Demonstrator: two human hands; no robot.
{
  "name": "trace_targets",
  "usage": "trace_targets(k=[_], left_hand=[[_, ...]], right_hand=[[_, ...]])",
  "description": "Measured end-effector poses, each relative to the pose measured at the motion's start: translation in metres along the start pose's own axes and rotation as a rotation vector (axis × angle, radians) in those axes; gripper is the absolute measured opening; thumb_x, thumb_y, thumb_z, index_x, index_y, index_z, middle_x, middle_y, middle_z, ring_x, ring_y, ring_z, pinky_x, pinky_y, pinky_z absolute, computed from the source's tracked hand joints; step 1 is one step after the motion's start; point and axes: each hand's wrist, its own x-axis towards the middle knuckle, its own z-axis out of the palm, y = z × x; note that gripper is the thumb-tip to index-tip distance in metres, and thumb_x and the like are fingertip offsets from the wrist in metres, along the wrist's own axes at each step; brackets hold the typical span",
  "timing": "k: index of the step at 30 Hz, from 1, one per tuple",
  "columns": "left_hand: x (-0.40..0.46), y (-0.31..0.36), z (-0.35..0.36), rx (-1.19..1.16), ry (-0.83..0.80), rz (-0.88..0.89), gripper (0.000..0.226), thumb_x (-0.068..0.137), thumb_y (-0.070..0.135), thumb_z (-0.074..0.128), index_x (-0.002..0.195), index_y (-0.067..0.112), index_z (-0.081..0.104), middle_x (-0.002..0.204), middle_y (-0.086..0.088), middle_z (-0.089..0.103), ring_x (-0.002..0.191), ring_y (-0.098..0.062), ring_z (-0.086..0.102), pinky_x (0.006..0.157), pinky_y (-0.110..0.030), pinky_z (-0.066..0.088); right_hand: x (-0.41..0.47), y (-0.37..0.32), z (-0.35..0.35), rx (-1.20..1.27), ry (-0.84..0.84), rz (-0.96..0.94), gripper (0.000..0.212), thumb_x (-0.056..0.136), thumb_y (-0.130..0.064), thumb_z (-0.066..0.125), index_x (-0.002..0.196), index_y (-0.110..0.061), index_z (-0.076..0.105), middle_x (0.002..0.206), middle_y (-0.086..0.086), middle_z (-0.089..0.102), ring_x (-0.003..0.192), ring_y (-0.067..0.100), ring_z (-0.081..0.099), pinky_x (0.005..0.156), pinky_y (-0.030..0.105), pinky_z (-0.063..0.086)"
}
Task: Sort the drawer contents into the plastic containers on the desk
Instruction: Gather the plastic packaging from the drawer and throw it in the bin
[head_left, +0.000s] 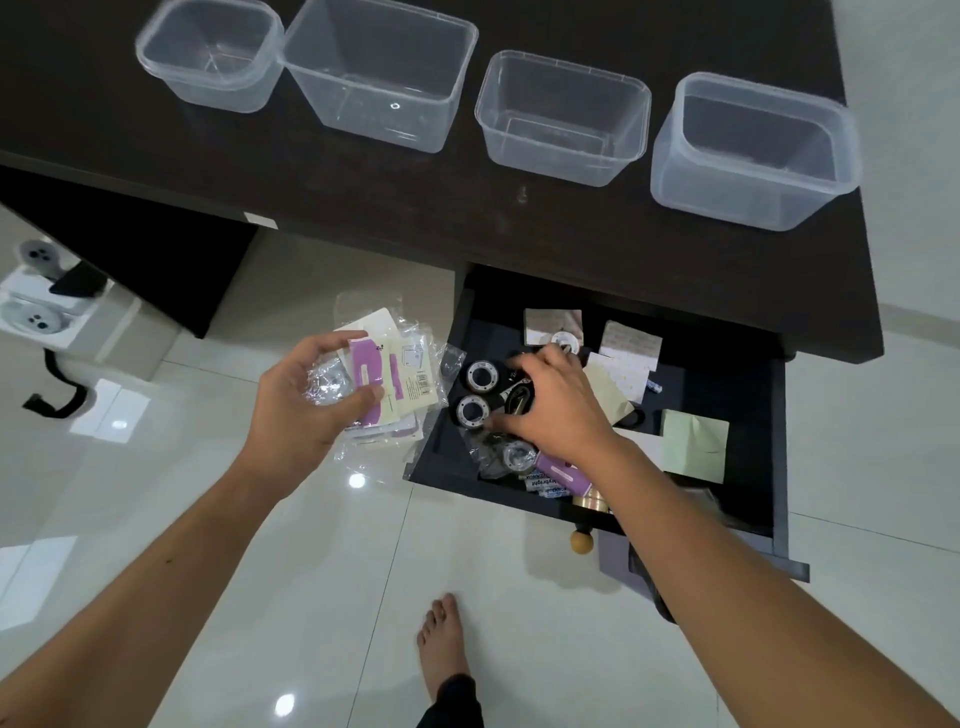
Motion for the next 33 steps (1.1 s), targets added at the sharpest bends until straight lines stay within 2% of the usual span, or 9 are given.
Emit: trace_targets(k=[3, 7, 15, 17, 22, 26, 29, 30, 33], left_hand=[[0.002, 0.002, -0.001, -0.008, -0.011, -0.005, 0.044, 0.082, -0.002, 0.084, 0.110, 0.030, 0.072, 0.120, 0.008, 0.073, 0.107, -0.006, 0.070, 0.071, -0.015, 0.059], [0.003, -0.001, 0.000, -0.023, -0.023, -0.003, 0.046, 0.081, -0.001, 0.085, 0.110, 0.032, 0.073, 0.122, 0.007, 0.074, 0.113, -0.014, 0.069, 0.075, -0.020, 0.061], [-0.002, -0.008, 0.006, -0.005, -0.010, -0.027, 0.044, 0.082, 0.001, 0.085, 0.111, 0.030, 0.072, 0.123, 0.006, 0.072, 0.116, -0.017, 0.068, 0.077, -0.022, 0.063], [-0.002, -0.008, 0.005, 0.000, -0.014, -0.025, 0.044, 0.082, 0.001, 0.085, 0.111, 0.031, 0.072, 0.124, 0.004, 0.072, 0.118, -0.018, 0.067, 0.078, -0.024, 0.064], [-0.001, -0.005, 0.005, -0.001, -0.017, -0.013, 0.043, 0.083, 0.000, 0.084, 0.116, 0.025, 0.072, 0.123, 0.003, 0.072, 0.116, -0.016, 0.068, 0.075, -0.020, 0.062], [-0.003, -0.005, 0.007, 0.010, -0.002, -0.014, 0.042, 0.083, 0.002, 0.084, 0.115, 0.025, 0.071, 0.121, 0.006, 0.071, 0.114, -0.014, 0.068, 0.074, -0.020, 0.063], [-0.005, -0.003, 0.008, 0.013, 0.010, -0.008, 0.042, 0.083, 0.002, 0.084, 0.111, 0.030, 0.070, 0.121, 0.007, 0.071, 0.110, -0.002, 0.069, 0.074, -0.017, 0.062], [-0.005, -0.002, 0.009, 0.010, 0.011, -0.003, 0.041, 0.084, 0.002, 0.084, 0.110, 0.030, 0.070, 0.121, 0.007, 0.071, 0.108, 0.000, 0.069, 0.074, -0.017, 0.061], [-0.003, 0.001, 0.010, 0.032, 0.008, 0.020, 0.040, 0.084, 0.001, 0.084, 0.114, 0.024, 0.070, 0.121, 0.006, 0.071, 0.111, -0.008, 0.068, 0.074, -0.014, 0.059]], right_hand=[[-0.007, 0.008, -0.013, 0.009, -0.008, -0.033, 0.064, 0.075, -0.047, 0.089, 0.131, -0.026, 0.063, 0.127, -0.004, 0.051, 0.124, 0.021, 0.045, 0.108, 0.040, 0.043], [-0.018, 0.025, -0.025, -0.073, -0.130, -0.062, 0.060, 0.068, -0.056, 0.091, 0.117, -0.031, 0.069, 0.125, -0.010, 0.047, 0.116, 0.015, 0.041, 0.103, 0.037, 0.041], [-0.021, 0.031, -0.018, -0.077, -0.141, -0.144, 0.031, 0.071, -0.055, 0.089, 0.093, -0.035, 0.080, 0.113, -0.011, 0.043, 0.107, 0.014, 0.042, 0.097, 0.038, 0.044], [-0.021, 0.033, -0.017, -0.087, -0.151, -0.166, 0.033, 0.073, -0.058, 0.086, 0.096, -0.036, 0.080, 0.112, -0.012, 0.043, 0.107, 0.014, 0.042, 0.097, 0.040, 0.045], [-0.029, 0.038, -0.015, -0.093, -0.168, -0.181, 0.062, 0.068, -0.071, 0.083, 0.121, -0.039, 0.074, 0.118, -0.014, 0.039, 0.107, 0.016, 0.041, 0.093, 0.035, 0.043], [-0.031, 0.042, -0.013, -0.097, -0.158, -0.196, 0.046, 0.074, -0.062, 0.085, 0.113, -0.040, 0.078, 0.118, -0.016, 0.042, 0.106, 0.015, 0.042, 0.092, 0.036, 0.045], [-0.033, 0.047, -0.010, -0.013, -0.162, -0.183, 0.030, 0.075, -0.054, 0.088, 0.099, -0.038, 0.081, 0.115, -0.017, 0.045, 0.107, 0.014, 0.043, 0.091, 0.032, 0.043], [-0.034, 0.048, -0.010, 0.028, -0.155, -0.173, 0.022, 0.076, -0.050, 0.088, 0.093, -0.037, 0.082, 0.116, -0.017, 0.047, 0.109, 0.013, 0.044, 0.091, 0.031, 0.043], [-0.037, 0.051, -0.013, 0.147, -0.143, -0.131, 0.011, 0.079, -0.035, 0.090, 0.082, -0.032, 0.080, 0.119, -0.016, 0.053, 0.111, 0.009, 0.051, 0.087, 0.016, 0.039]])
